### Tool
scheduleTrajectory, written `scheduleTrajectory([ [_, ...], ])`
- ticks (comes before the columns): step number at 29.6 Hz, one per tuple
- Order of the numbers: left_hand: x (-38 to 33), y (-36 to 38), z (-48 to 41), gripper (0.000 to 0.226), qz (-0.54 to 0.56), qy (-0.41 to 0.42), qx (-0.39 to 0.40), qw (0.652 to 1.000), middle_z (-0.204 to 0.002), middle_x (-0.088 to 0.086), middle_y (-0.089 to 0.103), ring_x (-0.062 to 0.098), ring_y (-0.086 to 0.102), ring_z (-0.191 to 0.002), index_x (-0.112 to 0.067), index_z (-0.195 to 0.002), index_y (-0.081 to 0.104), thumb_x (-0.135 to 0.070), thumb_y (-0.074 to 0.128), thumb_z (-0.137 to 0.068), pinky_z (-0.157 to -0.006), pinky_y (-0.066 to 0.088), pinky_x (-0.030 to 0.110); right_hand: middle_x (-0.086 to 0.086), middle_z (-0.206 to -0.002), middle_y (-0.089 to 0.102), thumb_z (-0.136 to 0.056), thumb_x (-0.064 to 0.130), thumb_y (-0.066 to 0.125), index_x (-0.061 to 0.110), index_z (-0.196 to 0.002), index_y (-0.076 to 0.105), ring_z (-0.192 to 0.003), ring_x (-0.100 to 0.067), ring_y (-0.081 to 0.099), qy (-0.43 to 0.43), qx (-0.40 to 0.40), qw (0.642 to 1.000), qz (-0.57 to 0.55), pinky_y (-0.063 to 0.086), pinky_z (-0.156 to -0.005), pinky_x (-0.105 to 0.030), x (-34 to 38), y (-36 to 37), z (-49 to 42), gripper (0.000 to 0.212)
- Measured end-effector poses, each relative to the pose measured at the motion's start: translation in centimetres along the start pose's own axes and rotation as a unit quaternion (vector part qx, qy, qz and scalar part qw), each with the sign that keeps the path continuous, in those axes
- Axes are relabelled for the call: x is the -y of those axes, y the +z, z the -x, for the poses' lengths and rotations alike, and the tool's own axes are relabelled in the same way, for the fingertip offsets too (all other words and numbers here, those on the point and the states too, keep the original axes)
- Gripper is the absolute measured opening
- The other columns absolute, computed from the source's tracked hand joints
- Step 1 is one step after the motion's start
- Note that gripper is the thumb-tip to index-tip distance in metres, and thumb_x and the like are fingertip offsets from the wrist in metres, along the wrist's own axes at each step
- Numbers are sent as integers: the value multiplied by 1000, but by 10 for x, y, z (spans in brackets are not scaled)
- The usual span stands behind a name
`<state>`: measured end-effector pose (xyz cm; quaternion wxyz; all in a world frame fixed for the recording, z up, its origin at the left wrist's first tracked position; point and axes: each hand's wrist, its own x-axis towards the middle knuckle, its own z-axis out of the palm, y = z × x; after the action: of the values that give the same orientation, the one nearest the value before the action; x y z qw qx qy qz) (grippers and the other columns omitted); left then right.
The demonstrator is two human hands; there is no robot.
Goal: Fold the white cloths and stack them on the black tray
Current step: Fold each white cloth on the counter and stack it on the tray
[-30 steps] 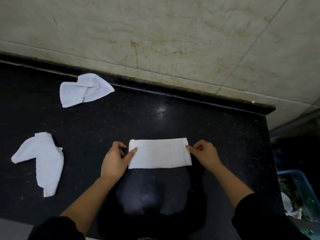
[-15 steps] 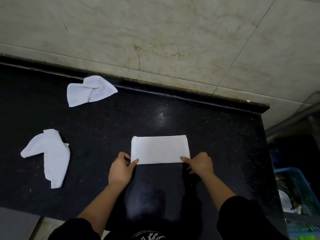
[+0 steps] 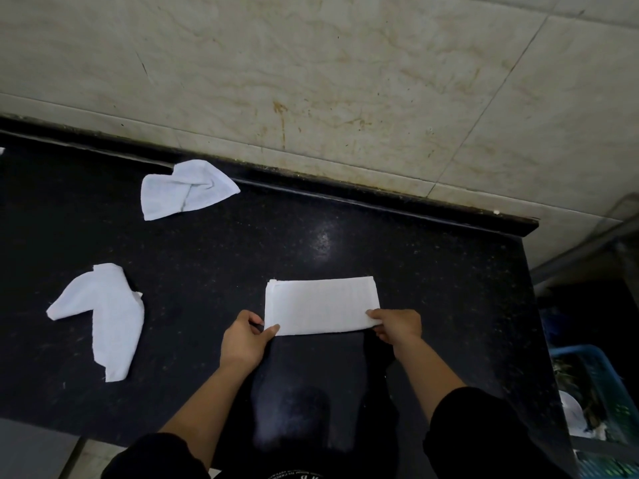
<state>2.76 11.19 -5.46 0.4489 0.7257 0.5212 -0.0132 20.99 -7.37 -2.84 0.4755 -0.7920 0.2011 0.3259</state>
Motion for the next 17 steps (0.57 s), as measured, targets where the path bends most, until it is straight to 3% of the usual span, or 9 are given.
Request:
scheduleTrajectory([
  [4,0,-2,-3,32,6,-4,14,1000,-82,2,60,15,58,-72,-14,-95,55,-34,75,-81,-59,44,25,-11,-79,60,-81,2,63,-1,-80,60,-67,-22,58,17,1,999,-40,54,-66,-33,6,1,5,4],
  [7,1,-5,-7,30,33,-15,41,998,-81,6,66,20,64,-66,-13,-92,58,-37,73,-82,-66,57,37,-10,-83,59,-81,7,60,6,-77,58,-76,-24,58,12,20,999,-35,55,-75,-39,11,1,5,5],
  [10,-1,-10,-10,27,57,-28,56,996,-77,7,69,20,66,-56,-9,-91,62,-33,73,-84,-62,59,33,-11,-86,62,-82,8,66,4,-79,60,-73,-22,58,-28,19,999,22,53,-66,-34,16,2,1,8],
  [12,-1,-11,-12,25,57,-30,55,996,-74,7,70,19,66,-55,-7,-90,64,-29,74,-83,-62,59,32,-12,-88,63,-82,8,66,4,-81,62,-72,-19,56,-76,5,995,68,52,-67,-34,19,4,1,6],
  [14,-1,-11,-13,24,61,-32,52,996,-72,7,71,19,67,-54,-6,-88,66,-27,76,-81,-65,60,35,-8,-85,61,-81,10,64,6,-79,60,-72,-17,55,-116,11,989,87,51,-72,-36,24,10,6,6],
  [17,0,-11,-13,22,77,-37,51,995,-72,8,72,20,67,-54,-7,-85,67,-26,78,-80,-68,61,38,-2,-74,57,-78,11,64,10,-71,55,-68,-16,53,-166,52,978,114,44,-63,-30,32,26,18,12],
])
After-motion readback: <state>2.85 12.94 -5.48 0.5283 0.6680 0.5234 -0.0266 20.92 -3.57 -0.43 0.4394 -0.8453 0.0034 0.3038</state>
